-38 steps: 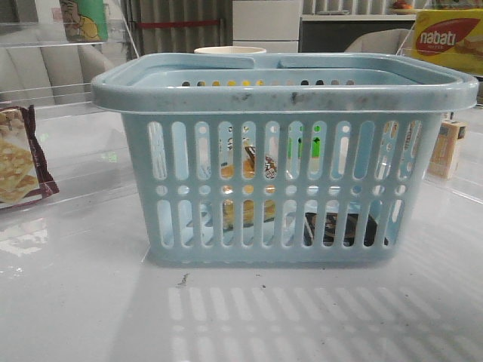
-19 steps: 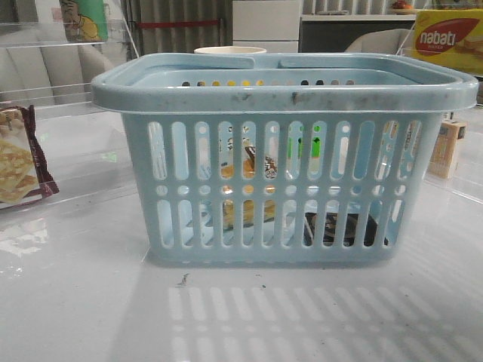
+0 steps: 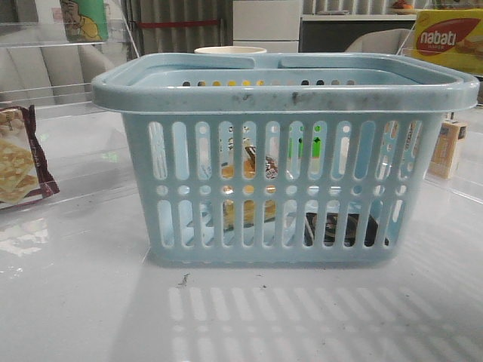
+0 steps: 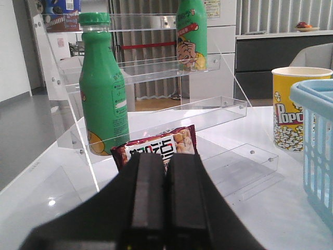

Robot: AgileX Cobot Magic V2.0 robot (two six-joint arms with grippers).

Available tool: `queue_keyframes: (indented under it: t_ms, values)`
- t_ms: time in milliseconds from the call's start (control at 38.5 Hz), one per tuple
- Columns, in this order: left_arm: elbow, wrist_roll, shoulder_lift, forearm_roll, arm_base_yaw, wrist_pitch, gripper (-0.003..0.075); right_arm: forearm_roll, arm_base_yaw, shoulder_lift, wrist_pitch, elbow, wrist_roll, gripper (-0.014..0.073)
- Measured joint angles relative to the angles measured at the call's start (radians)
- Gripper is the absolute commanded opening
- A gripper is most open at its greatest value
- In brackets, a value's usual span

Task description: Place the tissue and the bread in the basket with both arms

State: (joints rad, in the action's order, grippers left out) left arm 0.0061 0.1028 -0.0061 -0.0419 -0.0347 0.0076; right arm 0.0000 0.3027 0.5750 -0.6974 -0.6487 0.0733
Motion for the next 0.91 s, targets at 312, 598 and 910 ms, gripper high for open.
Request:
queue_keyframes:
  t_ms: [312, 598, 910]
  values:
    - [0.000, 0.000, 0.000, 0.000, 0.000, 0.000, 0.0091, 0.000, -0.260, -0.332, 0.399, 0.379, 0.000, 0.0055]
    - [0.000, 0.000, 0.000, 0.000, 0.000, 0.000, 0.0091, 0.000, -0.323, -0.529, 0.569, 0.626, 0.000, 0.0055]
    - [0.000, 0.000, 0.000, 0.000, 0.000, 0.000, 0.0091, 0.000, -0.324, -0.585, 0.620, 0.677, 0.000, 0.0055]
